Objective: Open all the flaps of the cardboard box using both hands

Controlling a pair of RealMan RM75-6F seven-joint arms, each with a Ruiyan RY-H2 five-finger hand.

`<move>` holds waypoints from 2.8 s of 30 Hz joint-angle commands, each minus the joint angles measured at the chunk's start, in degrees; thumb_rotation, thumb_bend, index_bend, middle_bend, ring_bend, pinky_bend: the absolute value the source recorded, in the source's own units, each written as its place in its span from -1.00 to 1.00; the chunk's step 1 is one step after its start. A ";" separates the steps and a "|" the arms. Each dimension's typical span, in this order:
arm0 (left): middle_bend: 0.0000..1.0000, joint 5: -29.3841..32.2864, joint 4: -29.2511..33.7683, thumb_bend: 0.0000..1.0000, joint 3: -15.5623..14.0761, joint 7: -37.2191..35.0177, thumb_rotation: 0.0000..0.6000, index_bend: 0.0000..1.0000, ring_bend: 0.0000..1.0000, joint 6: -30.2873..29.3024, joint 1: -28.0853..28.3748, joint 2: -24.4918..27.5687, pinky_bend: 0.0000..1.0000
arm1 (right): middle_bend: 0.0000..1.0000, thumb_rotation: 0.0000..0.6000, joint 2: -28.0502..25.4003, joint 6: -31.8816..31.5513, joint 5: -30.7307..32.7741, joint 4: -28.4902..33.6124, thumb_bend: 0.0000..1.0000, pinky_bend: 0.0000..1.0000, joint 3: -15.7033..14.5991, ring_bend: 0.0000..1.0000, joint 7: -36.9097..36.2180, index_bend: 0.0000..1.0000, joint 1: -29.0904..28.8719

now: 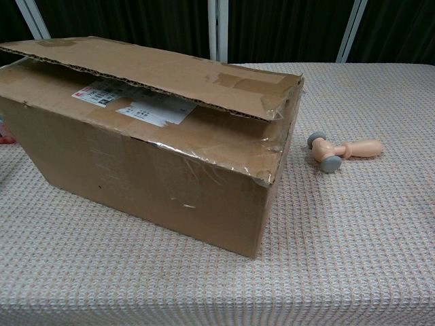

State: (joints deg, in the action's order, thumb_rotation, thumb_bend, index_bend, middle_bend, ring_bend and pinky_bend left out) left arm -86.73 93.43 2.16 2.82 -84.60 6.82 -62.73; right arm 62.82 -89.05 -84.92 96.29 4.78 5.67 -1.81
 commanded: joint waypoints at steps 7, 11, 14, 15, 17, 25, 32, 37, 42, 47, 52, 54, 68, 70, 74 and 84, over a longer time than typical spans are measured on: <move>-0.72 -0.63 0.02 -1.00 0.08 0.00 0.74 -0.85 -0.74 -0.56 0.01 -1.07 -0.54 | -1.00 1.00 -0.46 1.04 -1.33 0.23 -0.56 -1.00 -0.47 -1.00 0.65 -1.00 -0.65; -0.72 -1.32 0.77 -1.00 -0.02 0.22 0.74 -0.84 -0.74 -0.68 0.14 -0.69 -0.54 | -1.00 1.00 -0.22 1.21 -1.95 0.65 -0.56 -1.00 -0.72 -1.00 0.47 -1.00 -0.79; -0.72 -0.99 1.08 -1.00 0.38 0.05 0.73 -0.84 -0.74 -0.60 0.33 -0.26 -0.54 | -1.00 1.00 -0.09 1.33 -2.00 1.20 -0.56 -1.00 -0.52 -1.00 0.49 -1.00 -1.04; -0.72 -0.89 1.05 -1.00 0.53 -0.13 0.73 -0.84 -0.74 -0.60 0.40 -0.17 -0.54 | -1.00 1.00 -0.06 1.45 -2.19 1.53 -0.56 -1.00 -0.43 -1.00 0.64 -1.00 -1.25; -0.72 -0.94 0.66 -1.00 0.58 -0.14 0.73 -0.84 -0.74 -0.68 0.43 -0.21 -0.54 | -1.00 1.00 -0.25 1.78 -2.96 2.34 -0.56 -1.00 -0.42 -1.00 1.15 -1.00 -1.76; -0.71 -0.76 -0.67 -1.00 -0.62 -0.88 0.73 -0.84 -0.74 -0.27 -0.37 -1.03 -0.55 | -1.00 1.00 -4.48 6.92 -9.71 13.08 -0.56 -1.00 -0.13 -1.00 5.06 -1.00 -7.10; -0.71 -1.16 -0.53 -1.00 -0.93 -1.24 0.72 -0.84 -0.74 -1.37 -1.14 -1.29 -0.55 | -1.00 1.00 -5.67 17.90 -10.19 22.16 -0.56 -1.00 3.32 -1.00 11.03 -1.00 -16.17; -0.71 -1.54 -0.47 -1.00 -0.99 -0.87 0.71 -0.84 -0.74 -1.75 -1.31 -1.63 -0.55 | -1.00 1.00 -1.61 23.77 -6.90 23.94 -0.56 -1.00 4.72 -1.00 14.94 -1.00 -21.03; -0.71 -1.57 -0.61 -1.00 -0.98 -1.08 0.72 -0.84 -0.74 -1.36 -1.13 -1.71 -0.55 | -1.00 1.00 2.94 26.61 -5.03 23.77 -0.56 -1.00 4.30 -1.00 17.75 -1.00 -23.62; -0.71 -1.75 -0.69 -1.00 -0.89 -1.38 0.71 -0.84 -0.74 -1.52 -1.13 -1.59 -0.55 | -1.00 1.00 6.29 28.22 -3.52 22.94 -0.56 -1.00 4.00 -1.00 19.38 -1.00 -25.56; -0.71 -1.09 -0.86 -1.00 -0.73 -0.39 0.70 -0.84 -0.74 -2.47 -1.88 -1.43 -0.55 | -1.00 1.00 9.43 29.50 -2.13 20.72 -0.56 -1.00 4.43 -1.00 20.39 -1.00 -27.77; -0.71 -0.66 -0.80 -1.00 -0.60 0.04 0.70 -0.84 -0.74 -2.95 -2.26 -1.35 -0.55 | -1.00 1.00 10.20 30.23 -1.54 20.34 -0.56 -1.00 4.57 -1.00 20.41 -1.00 -28.64; -0.71 -0.64 -1.15 -1.00 -0.45 0.48 0.70 -0.84 -0.74 -4.28 -3.33 -0.46 -0.55 | -1.00 1.00 18.15 26.84 -1.34 13.94 -0.45 -1.00 6.92 -1.00 21.53 -1.00 -32.27; -0.71 -0.70 -1.01 -1.00 -0.43 0.36 0.70 -0.84 -0.74 -4.25 -3.33 -0.28 -0.55 | -1.00 1.00 18.13 26.15 -1.00 13.45 -0.44 -1.00 7.74 -1.00 21.43 -1.00 -32.58; -0.71 -0.99 -0.78 -1.00 -0.37 0.27 0.70 -0.84 -0.74 -4.56 -3.43 -0.01 -0.55 | -1.00 1.00 16.50 24.90 -0.45 13.16 -0.44 -1.00 9.53 -1.00 20.80 -1.00 -32.97; -0.72 -2.80 -1.14 -1.00 0.51 0.76 0.69 -0.85 -0.74 -6.81 -3.37 -0.56 -0.55 | -1.00 1.00 10.78 23.12 4.77 8.81 -0.39 -1.00 15.15 -1.00 16.04 -1.00 -33.77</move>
State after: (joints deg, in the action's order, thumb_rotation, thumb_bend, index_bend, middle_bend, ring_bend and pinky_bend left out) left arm -89.46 92.29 2.62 3.49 -91.37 3.41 -63.27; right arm 74.25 -65.46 -80.87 106.05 19.26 22.72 -35.50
